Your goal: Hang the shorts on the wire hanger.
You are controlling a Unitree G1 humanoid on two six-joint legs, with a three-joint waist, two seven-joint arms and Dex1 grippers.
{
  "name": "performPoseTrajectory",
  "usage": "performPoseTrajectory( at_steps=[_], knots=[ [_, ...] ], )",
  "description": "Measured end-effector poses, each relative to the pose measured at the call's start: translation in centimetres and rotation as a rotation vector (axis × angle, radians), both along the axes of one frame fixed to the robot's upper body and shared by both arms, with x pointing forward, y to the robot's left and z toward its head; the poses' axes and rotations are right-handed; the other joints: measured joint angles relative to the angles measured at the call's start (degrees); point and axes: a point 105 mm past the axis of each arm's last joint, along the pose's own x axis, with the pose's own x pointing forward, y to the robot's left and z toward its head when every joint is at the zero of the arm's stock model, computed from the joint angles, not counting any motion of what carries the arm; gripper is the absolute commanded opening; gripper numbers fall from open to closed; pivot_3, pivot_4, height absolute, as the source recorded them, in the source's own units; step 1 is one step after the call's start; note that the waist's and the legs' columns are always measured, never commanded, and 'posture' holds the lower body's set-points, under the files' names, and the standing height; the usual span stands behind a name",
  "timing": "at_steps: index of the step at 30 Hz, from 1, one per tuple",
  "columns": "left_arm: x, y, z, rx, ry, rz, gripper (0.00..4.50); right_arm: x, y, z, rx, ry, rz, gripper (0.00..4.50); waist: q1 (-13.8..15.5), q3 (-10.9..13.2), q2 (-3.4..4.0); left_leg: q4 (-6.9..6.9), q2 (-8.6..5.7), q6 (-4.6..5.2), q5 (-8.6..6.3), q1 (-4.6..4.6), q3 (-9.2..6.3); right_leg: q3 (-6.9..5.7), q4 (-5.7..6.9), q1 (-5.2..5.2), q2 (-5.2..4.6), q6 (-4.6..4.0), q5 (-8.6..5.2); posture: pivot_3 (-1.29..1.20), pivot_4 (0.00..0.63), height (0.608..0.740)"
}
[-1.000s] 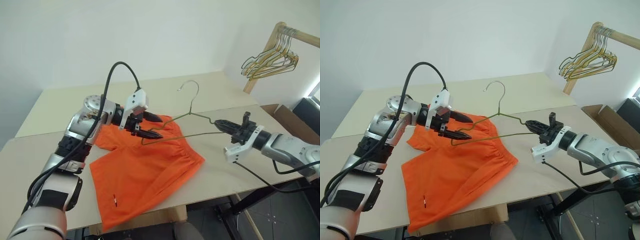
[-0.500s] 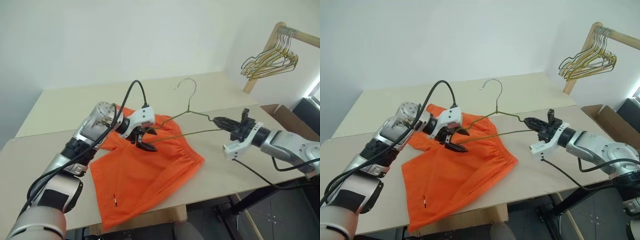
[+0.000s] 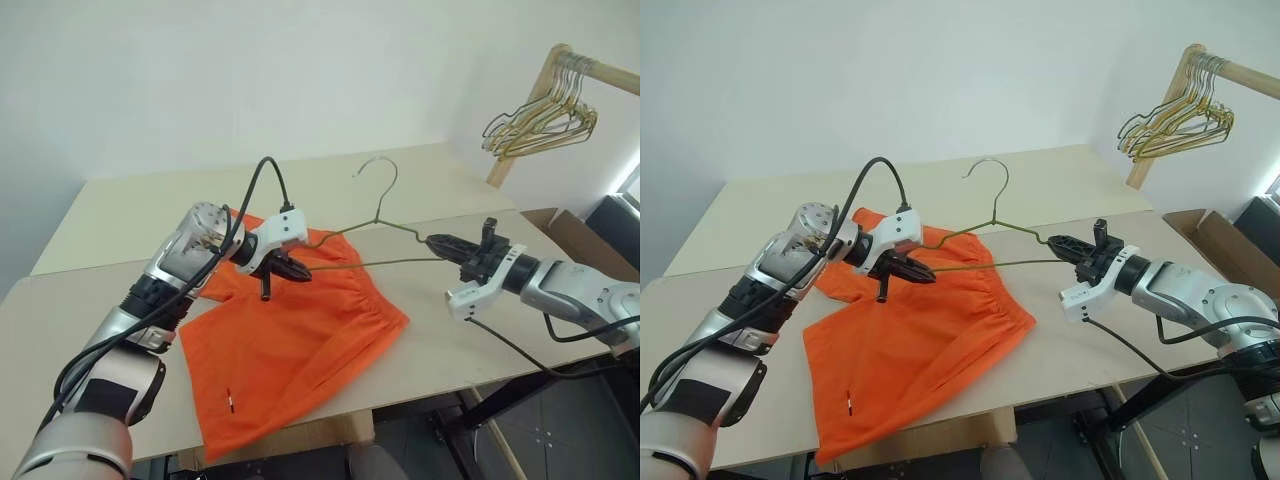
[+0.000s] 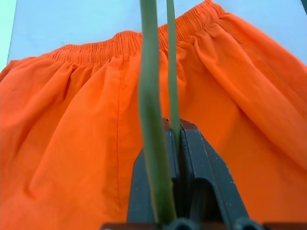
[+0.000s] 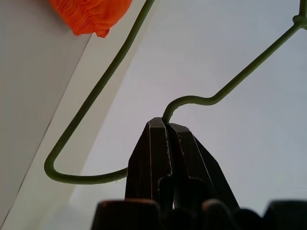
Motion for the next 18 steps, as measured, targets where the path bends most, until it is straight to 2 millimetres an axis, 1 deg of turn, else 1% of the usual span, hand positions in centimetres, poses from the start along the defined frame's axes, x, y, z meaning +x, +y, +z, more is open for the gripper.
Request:
performPoseTrajectory(
  at_steps=[3, 7, 8, 9, 12, 13, 15, 17, 18],
  knots=[
    [0.3, 0.1, -0.2, 0.007, -0.002, 0.024, 0.0, -0.5, 0.2, -0.3, 0.001, 0.028, 0.028, 1.03, 0.03, 0.0, 0.0, 0.0, -0.01, 0.0, 0.0, -0.01, 0.0, 0.0, -0.01, 0.0, 0.0, 0.0, 0.0, -0.22, 0.0, 0.74],
    [0.7, 0.4, -0.4, 0.016, -0.016, 0.05, 0.0, -2.1, 0.7, -0.4, 0.054, 0.129, 0.085, 2.39, 0.0, 0.0, 0.0, 0.0, -0.01, 0.0, 0.0, -0.01, -0.02, 0.0, -0.01, 0.01, -0.01, 0.01, 0.0, -0.22, 0.0, 0.74],
    [0.8, 0.6, -0.4, 0.022, -0.028, 0.051, 0.0, -2.3, 0.7, -0.3, 0.06, 0.149, 0.09, 2.78, -0.03, 0.0, 0.0, 0.01, -0.01, 0.0, 0.0, -0.01, -0.02, 0.0, -0.01, 0.02, -0.01, 0.01, 0.0, -0.21, 0.0, 0.74],
    [0.8, 0.8, -0.3, 0.026, -0.042, 0.046, 0.0, -2.6, 0.7, -0.1, 0.071, 0.169, 0.096, 3.03, -0.07, 0.0, 0.0, 0.02, 0.0, 0.0, 0.0, 0.0, -0.02, 0.0, -0.01, 0.03, -0.01, 0.01, 0.0, -0.21, 0.0, 0.74],
    [1.0, 1.3, 0.1, 0.023, -0.073, 0.055, 0.0, -3.1, 1.0, 0.4, 0.135, 0.244, 0.113, 4.11, -0.03, 0.0, 0.0, 0.02, 0.01, 0.0, 0.0, 0.04, -0.06, -0.03, 0.02, 0.1, 0.0, 0.01, 0.0, -0.2, 0.0, 0.74],
    [1.0, 1.4, 0.1, 0.019, -0.083, 0.05, 0.0, -3.3, 1.2, 0.6, 0.163, 0.274, 0.113, 4.39, 0.04, 0.0, 0.0, 0.02, 0.0, 0.0, 0.0, 0.03, -0.08, -0.04, 0.02, 0.12, 0.0, 0.0, 0.0, -0.19, 0.0, 0.74],
    [0.7, 1.7, 0.1, 0.011, -0.11, 0.017, 0.0, -3.4, 1.4, 0.8, 0.29, 0.396, 0.057, 4.46, 0.11, 0.0, 0.0, 0.02, 0.04, 0.0, 0.0, 0.01, -0.13, -0.07, -0.01, 0.12, 0.01, 0.0, 0.0, -0.19, 0.0, 0.74],
    [0.3, 2.1, 0.0, 0.005, -0.158, -0.031, 0.0, -3.0, 1.5, 1.0, 0.481, 0.633, -0.055, 4.46, 0.17, 0.0, 0.0, 0.09, 0.07, 0.0, 0.0, -0.02, -0.25, -0.05, -0.01, 0.17, 0.0, 0.0, 0.01, -0.18, 0.0, 0.74],
    [0.2, 2.1, 0.0, 0.004, -0.174, -0.046, 0.0, -2.9, 1.4, 1.2, 0.522, 0.686, -0.077, 4.46, 0.28, 0.0, -0.01, 0.12, 0.07, 0.0, 0.0, -0.03, -0.31, -0.06, -0.01, 0.19, -0.01, 0.01, 0.02, -0.18, 0.0, 0.74]
  ],
)
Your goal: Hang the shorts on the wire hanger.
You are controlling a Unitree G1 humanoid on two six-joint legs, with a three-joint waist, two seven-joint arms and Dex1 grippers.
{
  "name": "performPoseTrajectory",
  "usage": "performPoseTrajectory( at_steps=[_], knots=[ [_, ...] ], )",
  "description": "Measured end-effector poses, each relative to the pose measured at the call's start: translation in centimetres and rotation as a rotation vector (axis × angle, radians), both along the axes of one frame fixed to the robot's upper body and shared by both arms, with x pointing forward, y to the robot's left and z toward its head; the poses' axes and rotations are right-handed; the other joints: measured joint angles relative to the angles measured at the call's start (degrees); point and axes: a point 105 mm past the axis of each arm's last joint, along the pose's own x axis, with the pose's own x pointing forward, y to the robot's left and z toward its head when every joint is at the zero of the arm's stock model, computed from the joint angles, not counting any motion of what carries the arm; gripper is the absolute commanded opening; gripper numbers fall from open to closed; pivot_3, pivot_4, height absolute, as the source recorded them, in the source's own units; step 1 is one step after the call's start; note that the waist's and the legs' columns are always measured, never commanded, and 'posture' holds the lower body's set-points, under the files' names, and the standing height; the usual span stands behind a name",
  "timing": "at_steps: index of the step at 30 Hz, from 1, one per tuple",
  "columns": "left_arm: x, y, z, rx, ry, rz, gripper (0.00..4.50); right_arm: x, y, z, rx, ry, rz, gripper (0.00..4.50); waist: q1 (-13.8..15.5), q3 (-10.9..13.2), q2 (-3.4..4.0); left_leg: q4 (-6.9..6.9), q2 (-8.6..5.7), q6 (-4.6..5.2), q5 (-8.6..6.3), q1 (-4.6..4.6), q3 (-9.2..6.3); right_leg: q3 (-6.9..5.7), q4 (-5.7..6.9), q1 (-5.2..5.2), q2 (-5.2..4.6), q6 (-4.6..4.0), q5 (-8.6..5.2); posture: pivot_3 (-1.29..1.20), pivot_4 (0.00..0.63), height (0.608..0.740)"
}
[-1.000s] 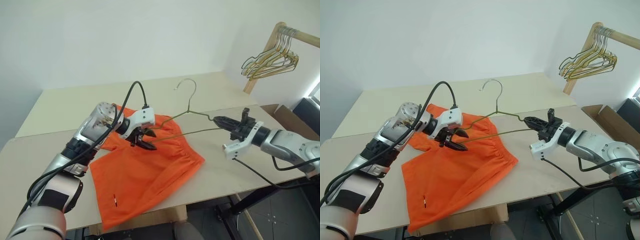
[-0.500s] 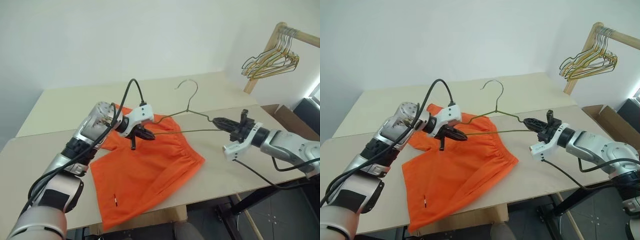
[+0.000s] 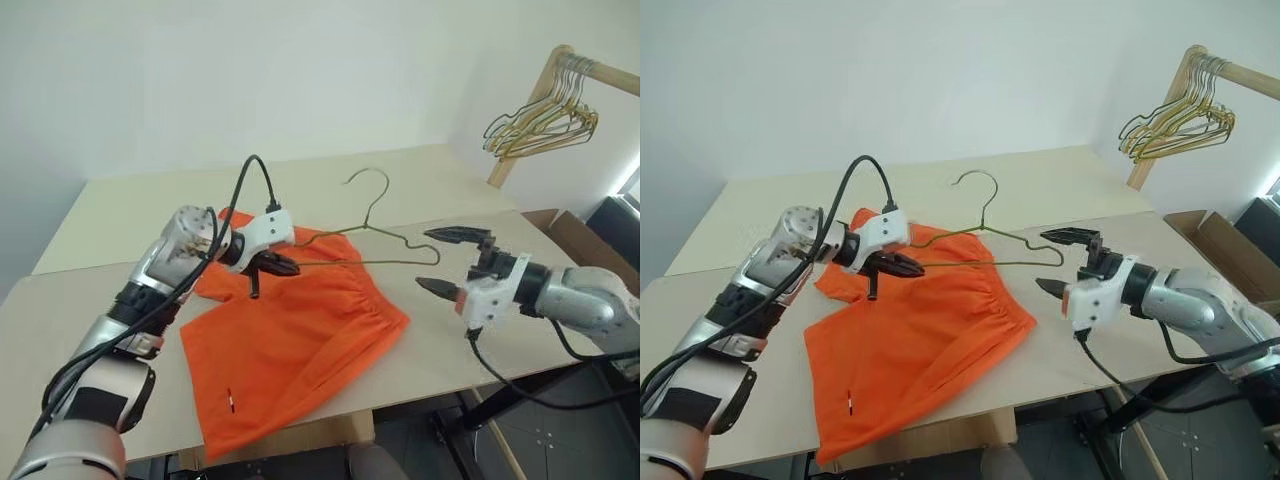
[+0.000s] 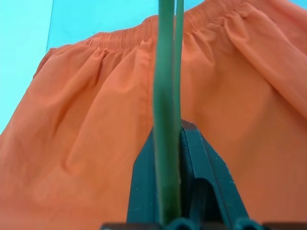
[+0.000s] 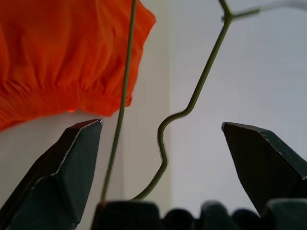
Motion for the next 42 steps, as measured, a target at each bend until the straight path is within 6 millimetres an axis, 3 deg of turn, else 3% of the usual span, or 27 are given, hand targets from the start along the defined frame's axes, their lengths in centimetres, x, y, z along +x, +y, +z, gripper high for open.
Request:
performPoseTrajectory(
  at_steps=[2, 7, 11, 14, 25, 32, 36, 39, 42],
  knots=[
    [-0.2, 0.1, 0.2, -0.002, -0.064, -0.05, 0.0, 0.2, 0.2, 0.9, 0.089, 0.192, -0.045, 4.46, 0.38, 0.0, 0.01, 0.05, -0.01, 0.0, 0.0, 0.02, -0.13, 0.01, 0.01, 0.01, -0.04, 0.05, 0.04, -0.17, 0.0, 0.74],
    [-1.0, -0.2, 1.4, -0.035, -0.125, -0.109, 0.0, 0.3, 0.1, 2.5, 0.056, 0.459, -0.098, 4.46, 2.16, -0.01, 0.04, 0.03, 0.08, 0.04, -0.03, 0.0, -0.16, -0.11, -0.02, -0.15, 0.04, 0.04, 0.03, -0.14, 0.0, 0.74],
    [-1.4, -0.1, 1.4, -0.047, -0.121, -0.123, 0.0, 0.2, 0.3, 0.4, -0.03, 0.588, -0.11, 4.46, 3.87, 0.0, 0.05, 0.04, 0.08, 0.05, -0.03, -0.09, -0.09, -0.14, 0.01, -0.27, 0.02, 0.03, 0.02, -0.13, 0.0, 0.74],
    [-1.7, -0.1, 1.6, -0.041, -0.128, -0.133, 0.0, 0.6, 0.5, -1.3, -0.079, 0.652, -0.145, 3.92, 4.87, 0.0, 0.06, 0.05, 0.03, 0.04, -0.03, -0.08, -0.01, -0.11, 0.07, -0.29, 0.0, 0.04, 0.02, -0.13, 0.0, 0.74],
    [-2.0, 0.6, 1.4, 0.0, -0.136, -0.139, 0.0, 0.7, 1.0, -1.3, -0.116, 0.674, -0.161, 0.11, 6.43, 0.01, 0.06, 0.06, 0.03, 0.04, -0.03, -0.16, 0.08, -0.18, 0.1, -0.36, 0.01, 0.03, 0.02, -0.13, 0.0, 0.74],
    [-2.1, 0.6, 1.1, 0.03, -0.132, -0.15, 0.0, -0.5, 1.3, -2.0, -0.127, 0.692, -0.143, 0.05, 6.39, 0.01, 0.06, 0.08, 0.02, 0.04, -0.03, -0.19, 0.11, -0.22, 0.09, -0.36, 0.02, 0.03, 0.02, -0.14, 0.0, 0.74],
    [-2.7, 0.5, 1.0, 0.023, -0.099, -0.199, 0.97, -1.1, 1.6, -2.1, -0.109, 0.698, -0.14, 0.0, 6.26, 0.01, 0.06, 0.08, 0.03, 0.04, -0.03, -0.19, 0.12, -0.22, 0.1, -0.37, 0.02, 0.03, 0.02, -0.15, 0.0, 0.74],
    [-3.2, 0.2, 1.2, -0.017, -0.075, -0.251, 1.94, -1.9, 1.8, -2.5, -0.084, 0.726, -0.134, 0.0, 6.3, 0.01, 0.06, 0.08, 0.05, 0.04, -0.03, -0.21, 0.11, -0.25, 0.08, -0.35, 0.03, 0.03, 0.01, -0.15, 0.0, 0.74],
    [-2.4, 0.3, 1.9, -0.103, -0.069, -0.236, 2.91, -3.8, 1.2, -3.8, -0.007, 0.831, -0.148, 0.0, 6.77, 0.01, 0.04, 0.13, 0.03, 0.04, -0.03, -0.31, 0.03, -0.37, 0.04, -0.35, 0.02, 0.03, 0.01, -0.15, 0.0, 0.74]
  ],
)
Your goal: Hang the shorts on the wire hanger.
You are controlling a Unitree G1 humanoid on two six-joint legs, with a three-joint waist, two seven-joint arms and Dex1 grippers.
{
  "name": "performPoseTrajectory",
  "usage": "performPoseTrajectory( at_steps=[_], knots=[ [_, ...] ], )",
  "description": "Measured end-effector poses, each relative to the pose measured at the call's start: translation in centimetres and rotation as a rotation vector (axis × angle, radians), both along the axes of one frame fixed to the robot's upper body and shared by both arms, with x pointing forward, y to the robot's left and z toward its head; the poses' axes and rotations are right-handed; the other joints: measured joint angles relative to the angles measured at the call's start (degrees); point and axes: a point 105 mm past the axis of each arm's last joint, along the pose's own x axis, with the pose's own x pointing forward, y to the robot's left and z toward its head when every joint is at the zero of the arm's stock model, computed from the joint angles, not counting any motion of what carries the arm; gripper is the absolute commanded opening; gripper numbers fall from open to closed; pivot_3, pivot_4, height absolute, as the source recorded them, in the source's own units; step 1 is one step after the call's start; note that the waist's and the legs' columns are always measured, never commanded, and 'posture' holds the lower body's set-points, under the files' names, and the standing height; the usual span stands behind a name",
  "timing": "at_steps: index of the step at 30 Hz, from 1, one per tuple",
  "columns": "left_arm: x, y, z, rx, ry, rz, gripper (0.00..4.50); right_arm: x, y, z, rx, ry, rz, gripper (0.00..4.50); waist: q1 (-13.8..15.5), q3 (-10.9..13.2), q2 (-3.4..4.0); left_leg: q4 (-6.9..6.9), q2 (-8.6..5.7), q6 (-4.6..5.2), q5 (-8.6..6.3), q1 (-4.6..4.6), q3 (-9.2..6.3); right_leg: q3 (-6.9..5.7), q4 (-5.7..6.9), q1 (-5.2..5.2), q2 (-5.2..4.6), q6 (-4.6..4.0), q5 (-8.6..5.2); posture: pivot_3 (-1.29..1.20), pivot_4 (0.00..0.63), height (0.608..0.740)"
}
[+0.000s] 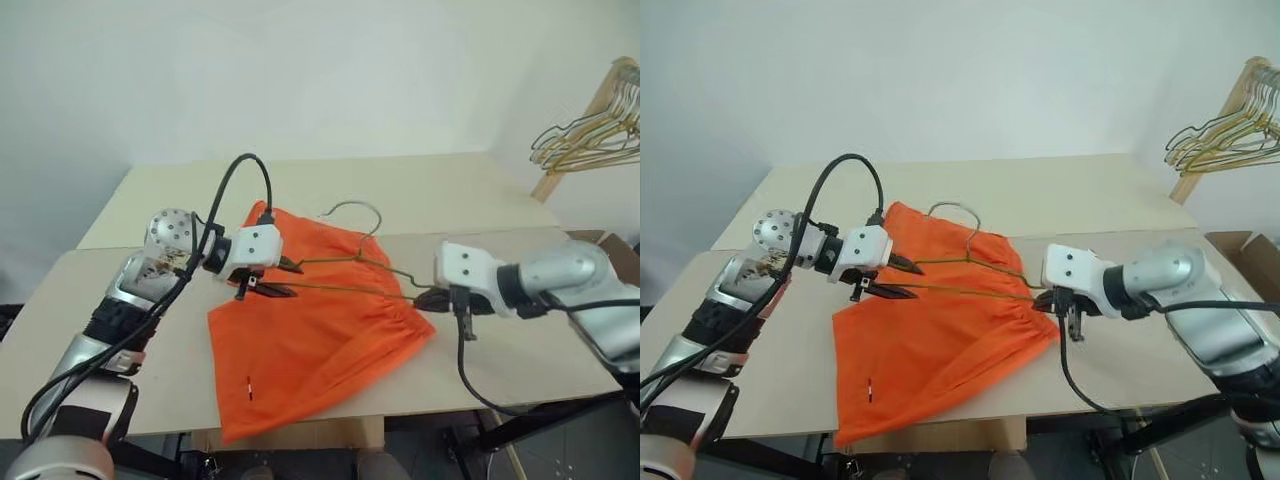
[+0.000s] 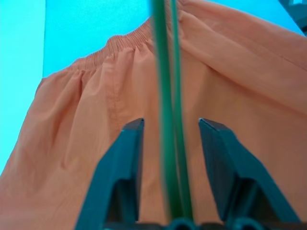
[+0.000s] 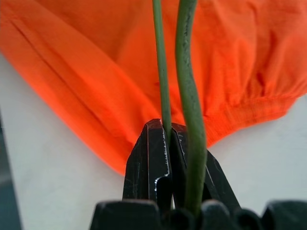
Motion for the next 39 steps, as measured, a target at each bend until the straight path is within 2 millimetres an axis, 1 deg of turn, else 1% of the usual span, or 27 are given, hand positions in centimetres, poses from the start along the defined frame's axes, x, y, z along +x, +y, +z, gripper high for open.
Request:
performPoseTrajectory(
  at_steps=[2, 4, 5, 6, 8, 9, 12, 15, 18, 20, 24, 26, 28, 30, 33, 39],
  knots=[
    [1.2, 0.5, 1.2, -0.072, -0.004, 0.058, 3.55, -1.4, -0.8, -1.1, 0.059, 0.097, -0.068, 0.0, 0.28, 0.0, 0.0, 0.29, -0.01, 0.02, -0.01, -0.24, -0.09, -0.11, 0.06, -0.07, 0.0, 0.0, 0.0, -0.15, 0.0, 0.74],
    [1.9, 1.0, 2.2, -0.118, -0.013, 0.094, 4.23, -2.0, -1.6, -1.4, 0.094, 0.14, -0.13, 0.0, 0.51, 0.0, 0.0, 0.38, -0.03, 0.02, -0.01, -0.27, -0.1, -0.12, 0.06, -0.07, -0.02, 0.0, 0.0, -0.15, 0.0, 0.74],
    [2.1, 1.2, 2.7, -0.139, -0.02, 0.104, 4.48, -2.5, -2.3, -1.7, 0.111, 0.16, -0.18, 0.0, 0.64, -0.01, -0.01, 0.38, -0.02, 0.03, -0.02, -0.28, -0.1, -0.13, 0.04, -0.05, -0.01, 0.01, 0.0, -0.15, 0.0, 0.74],
    [2.2, 1.5, 2.9, -0.149, -0.025, 0.116, 4.48, -2.7, -2.7, -2.0, 0.117, 0.184, -0.212, 0.0, 0.7, -0.02, -0.02, 0.37, -0.01, 0.04, -0.02, -0.26, -0.1, -0.13, 0.04, -0.05, 0.0, 0.01, 0.0, -0.14, 0.0, 0.74],
    [2.4, 2.3, 3.7, -0.185, -0.04, 0.147, 4.48, -3.5, -4.7, -3.5, 0.154, 0.283, -0.372, 0.0, 0.96, -0.02, -0.02, 0.35, 0.0, 0.04, -0.02, -0.27, -0.11, -0.14, 0.06, -0.06, 0.02, 0.0, 0.0, -0.14, 0.0, 0.74],
    [2.4, 2.6, 3.9, -0.208, -0.044, 0.158, 4.48, -3.6, -5.5, -3.9, 0.188, 0.322, -0.449, 0.0, 0.97, -0.02, -0.02, 0.37, 0.0, 0.04, -0.02, -0.25, -0.1, -0.13, 0.09, -0.06, 0.02, 0.0, 0.0, -0.13, 0.0, 0.74],
    [1.5, 2.5, 3.4, -0.25, -0.032, 0.144, 4.48, -4.3, -7.8, -4.8, 0.278, 0.436, -0.665, 0.0, 1.26, -0.02, -0.01, 0.37, 0.0, 0.04, -0.02, -0.24, -0.1, -0.12, 0.12, -0.04, 0.0, 0.0, 0.01, -0.13, 0.003, 0.74],
    [0.5, 2.0, 2.7, -0.284, 0.012, 0.116, 4.48, -4.8, -9.3, -4.9, 0.398, 0.537, -0.815, 0.0, 1.48, -0.02, -0.01, 0.37, -0.01, 0.04, -0.02, -0.25, -0.1, -0.12, 0.12, -0.04, 0.0, -0.01, 0.01, -0.13, 0.006, 0.74],
    [0.1, 1.6, 3.1, -0.29, -0.003, 0.095, 4.48, -4.8, -10.2, -4.5, 0.442, 0.582, -0.894, 0.0, 1.49, -0.02, -0.01, 0.36, -0.01, 0.04, -0.02, -0.22, -0.08, -0.12, 0.1, 0.0, 0.01, -0.01, 0.01, -0.13, 0.007, 0.74],
    [-0.1, 1.4, 3.3, -0.29, -0.015, 0.083, 4.48, -5.1, -10.7, -4.9, 0.442, 0.626, -0.936, 0.0, 1.48, -0.02, -0.01, 0.33, -0.01, 0.04, -0.03, -0.21, -0.07, -0.12, 0.07, 0.02, 0.02, 0.0, 0.0, -0.13, 0.009, 0.74],
    [-0.3, 1.5, 3.0, -0.285, 0.006, 0.087, 4.48, -5.8, -11.6, -5.5, 0.381, 0.704, -0.982, 0.0, 1.4, -0.01, 0.01, 0.34, -0.01, 0.05, -0.03, -0.23, -0.04, -0.11, 0.04, 0.01, 0.01, 0.01, 0.0, -0.13, 0.015, 0.74],
    [-0.6, 1.4, 2.9, -0.28, 0.011, 0.077, 4.48, -6.3, -11.8, -5.5, 0.353, 0.743, -0.979, 0.0, 1.35, -0.01, 0.01, 0.34, 0.0, 0.05, -0.03, -0.23, -0.03, -0.11, 0.03, 0.02, 0.03, 0.01, -0.01, -0.12, 0.017, 0.74],
    [-0.7, 1.4, 2.9, -0.278, 0.009, 0.072, 4.48, -6.5, -11.6, -5.5, 0.35, 0.77, -0.96, 0.0, 1.35, 0.0, 0.0, 0.34, 0.01, 0.05, -0.03, -0.23, -0.03, -0.12, 0.03, 0.02, 0.04, 0.01, -0.01, -0.12, 0.021, 0.74],
    [-1.1, 1.3, 2.8, -0.273, 0.017, 0.059, 4.48, -7.2, -11.4, -5.5, 0.334, 0.848, -0.923, 0.0, 1.35, 0.01, 0.03, 0.34, 0.0, 0.06, -0.04, -0.23, -0.02, -0.11, -0.01, 0.03, 0.03, 0.02, -0.01, -0.12, 0.021, 0.74],
    [-1.4, 1.3, 2.6, -0.272, 0.034, 0.051, 4.48, -7.5, -11.2, -5.3, 0.323, 0.883, -0.887, 0.0, 1.37, 0.04, 0.01, 0.34, 0.02, 0.07, -0.04, -0.25, -0.02, -0.12, -0.02, 0.03, 0.04, 0.03, -0.01, -0.12, 0.027, 0.74],
    [-1.7, 1.3, 2.7, -0.261, 0.038, 0.043, 4.48, -7.8, -10.7, -5.7, 0.31, 0.944, -0.828, 0.0, 1.44, 0.06, 0.01, 0.34, 0.02, 0.07, -0.05, -0.25, -0.02, -0.13, -0.07, 0.04, 0.04, 0.04, -0.02, -0.1, 0.028, 0.74]
  ],
)
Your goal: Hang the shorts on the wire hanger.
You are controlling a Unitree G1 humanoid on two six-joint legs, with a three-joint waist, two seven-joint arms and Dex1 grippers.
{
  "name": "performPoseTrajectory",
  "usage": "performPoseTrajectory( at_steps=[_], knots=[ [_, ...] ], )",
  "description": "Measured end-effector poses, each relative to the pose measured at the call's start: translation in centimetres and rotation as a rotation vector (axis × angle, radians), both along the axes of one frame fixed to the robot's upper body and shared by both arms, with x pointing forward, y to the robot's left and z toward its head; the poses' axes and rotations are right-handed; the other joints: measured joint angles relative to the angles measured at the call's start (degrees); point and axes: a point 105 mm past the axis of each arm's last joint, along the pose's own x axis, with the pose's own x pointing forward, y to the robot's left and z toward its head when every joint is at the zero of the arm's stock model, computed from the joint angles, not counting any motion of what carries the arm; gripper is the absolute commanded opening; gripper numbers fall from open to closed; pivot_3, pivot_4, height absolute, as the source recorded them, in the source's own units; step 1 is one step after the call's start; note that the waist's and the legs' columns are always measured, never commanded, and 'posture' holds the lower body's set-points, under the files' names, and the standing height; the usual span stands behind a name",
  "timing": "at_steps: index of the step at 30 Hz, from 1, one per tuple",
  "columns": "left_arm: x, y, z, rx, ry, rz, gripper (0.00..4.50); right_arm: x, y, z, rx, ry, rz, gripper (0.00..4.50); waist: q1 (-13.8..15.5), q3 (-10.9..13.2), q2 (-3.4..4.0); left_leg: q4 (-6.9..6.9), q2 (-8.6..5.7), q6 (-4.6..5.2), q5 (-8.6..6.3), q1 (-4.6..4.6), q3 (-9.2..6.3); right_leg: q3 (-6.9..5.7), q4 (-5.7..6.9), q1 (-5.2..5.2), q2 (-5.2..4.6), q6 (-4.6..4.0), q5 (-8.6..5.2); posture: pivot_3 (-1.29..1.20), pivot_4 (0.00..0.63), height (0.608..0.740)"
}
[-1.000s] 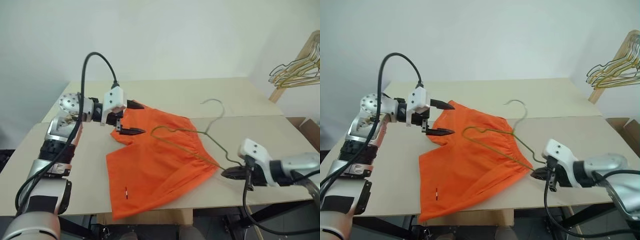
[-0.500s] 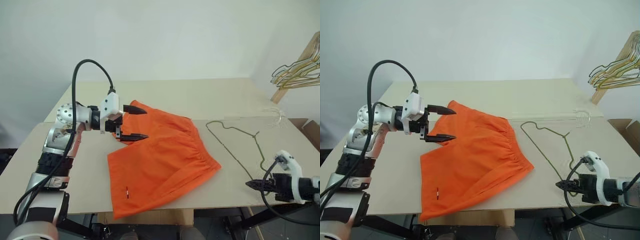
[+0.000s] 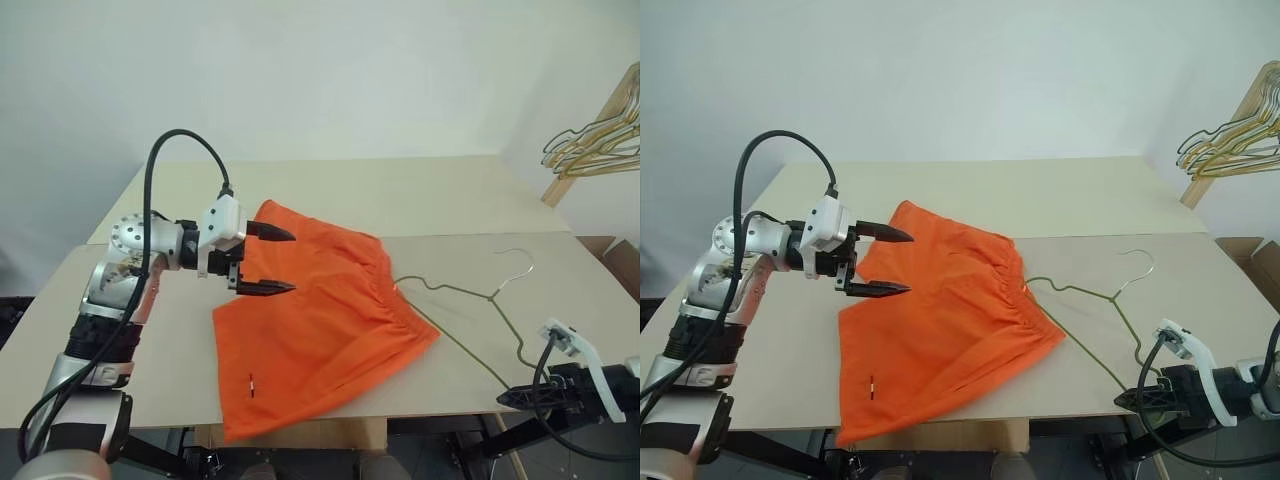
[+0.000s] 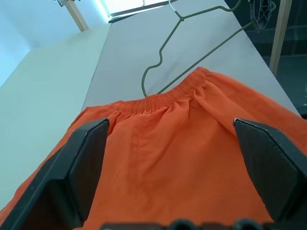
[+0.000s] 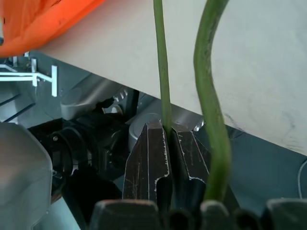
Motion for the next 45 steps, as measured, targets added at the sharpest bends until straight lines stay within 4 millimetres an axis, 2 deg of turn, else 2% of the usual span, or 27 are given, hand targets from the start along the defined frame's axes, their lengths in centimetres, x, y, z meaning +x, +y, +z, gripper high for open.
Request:
performPoseTrajectory(
  at_steps=[5, 11, 18, 20, 23, 26, 30, 36, 42, 45],
  knots=[
    [-0.7, 0.0, -0.3, 0.009, 0.002, -0.011, 4.48, 0.0, -0.6, 0.1, -0.016, 0.014, 0.007, 0.0, 0.19, 0.03, 0.03, -0.01, 0.02, 0.01, -0.01, 0.01, 0.0, 0.0, 0.0, 0.0, 0.0, 0.0, 0.0, -0.09, 0.029, 0.74],
    [-1.1, 0.2, -1.0, 0.022, 0.022, -0.003, 4.48, -1.0, -0.9, -0.1, -0.009, 0.069, 0.05, 0.0, 1.33, 0.12, 0.09, -0.01, 0.05, 0.01, -0.01, 0.01, 0.02, -0.02, -0.03, 0.0, 0.04, 0.01, -0.01, -0.07, 0.022, 0.74],
    [-1.3, 0.5, -1.1, 0.029, 0.023, 0.004, 4.48, -2.8, 0.1, 0.3, 0.036, 0.107, 0.147, 0.0, 2.73, 0.14, 0.1, 0.01, 0.07, 0.01, -0.01, 0.02, 0.04, -0.04, -0.04, 0.0, 0.05, 0.09, -0.05, -0.07, 0.01, 0.74],
    [-1.3, 0.5, -1.1, 0.029, 0.024, 0.005, 4.48, -2.1, 0.2, 0.2, 0.035, 0.077, 0.144, 0.0, 2.75, 0.14, 0.1, 0.02, 0.08, 0.01, -0.01, 0.03, 0.06, -0.04, -0.05, 0.01, 0.06, 0.09, -0.04, -0.07, 0.004, 0.74],
    [-1.3, 0.4, -1.1, 0.027, 0.023, 0.002, 4.48, 0.3, 0.3, 0.1, 0.043, -0.004, 0.081, 0.0, 2.68, 0.13, 0.09, 0.01, 0.08, 0.01, -0.01, 0.06, 0.07, -0.02, -0.06, 0.02, 0.06, -0.01, 0.02, -0.07, 0.001, 0.74],
    [-1.3, 0.4, -1.0, 0.027, 0.021, 0.001, 4.48, 1.3, 0.5, -0.2, 0.044, -0.019, 0.045, 0.0, 2.82, 0.13, 0.11, -0.02, 0.11, 0.01, -0.01, 0.0, 0.04, -0.06, -0.06, -0.04, 0.1, -0.05, 0.03, -0.06, 0.0, 0.74],
    [-1.2, 0.4, -1.0, 0.027, 0.019, 0.001, 4.48, 1.0, 1.5, -1.3, 0.071, 0.013, 0.053, 0.0, 3.21, 0.13, 0.11, 0.03, 0.05, 0.01, -0.01, -0.11, 0.01, -0.09, -0.05, -0.09, 0.03, -0.05, 0.04, -0.06, 0.002, 0.74],
    [-1.2, 0.4, -0.9, 0.03, 0.015, 0.0, 4.48, 0.3, 2.8, -1.3, 0.111, 0.036, 0.106, 0.0, 3.24, 0.13, 0.11, 0.04, 0.08, 0.01, -0.01, -0.08, 0.01, -0.1, -0.04, -0.07, 0.06, -0.05, 0.04, -0.06, 0.006, 0.74],
    [-1.2, 0.3, -0.7, 0.031, 0.01, -0.002, 4.48, 2.7, 4.1, -2.7, 0.202, 0.014, 0.004, 0.0, 2.77, 0.13, 0.1, 0.01, 0.09, 0.01, -0.01, -0.04, -0.01, -0.09, -0.02, -0.07, 0.1, -0.08, 0.05, -0.04, 0.005, 0.74],
    [-1.2, 0.3, -0.7, 0.032, 0.011, -0.003, 4.48, 2.5, 5.1, -3.1, 0.224, 0.023, 0.014, 0.0, 2.97, 0.13, 0.11, 0.0, 0.09, 0.01, -0.01, -0.12, -0.04, -0.1, -0.02, -0.12, 0.1, -0.08, 0.05, -0.04, 0.005, 0.74]
  ],
)
